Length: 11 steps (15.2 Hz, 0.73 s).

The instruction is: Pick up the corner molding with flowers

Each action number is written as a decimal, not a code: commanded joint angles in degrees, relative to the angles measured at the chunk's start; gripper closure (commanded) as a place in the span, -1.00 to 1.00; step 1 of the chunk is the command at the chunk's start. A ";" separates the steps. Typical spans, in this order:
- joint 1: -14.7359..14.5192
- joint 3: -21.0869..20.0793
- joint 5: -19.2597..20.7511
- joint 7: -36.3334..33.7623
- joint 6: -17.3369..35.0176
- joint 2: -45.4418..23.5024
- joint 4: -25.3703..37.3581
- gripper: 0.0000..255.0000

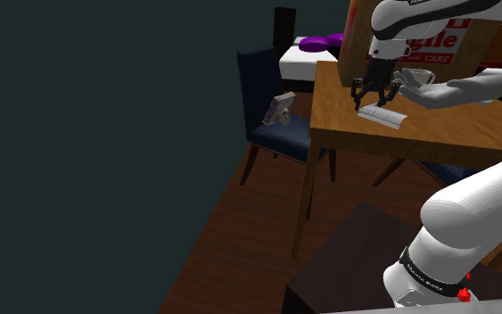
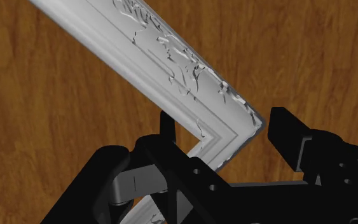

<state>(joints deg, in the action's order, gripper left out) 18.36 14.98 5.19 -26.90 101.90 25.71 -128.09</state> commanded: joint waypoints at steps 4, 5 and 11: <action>-0.06 -0.13 -0.05 -0.11 -0.01 0.05 -0.33 1.00; -0.06 -0.18 -0.02 -0.18 0.05 0.22 -0.56 1.00; -0.20 -0.19 -0.20 0.01 -2.95 -0.24 2.89 1.00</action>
<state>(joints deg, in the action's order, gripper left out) 18.19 14.84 5.02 -26.91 99.73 25.49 -125.80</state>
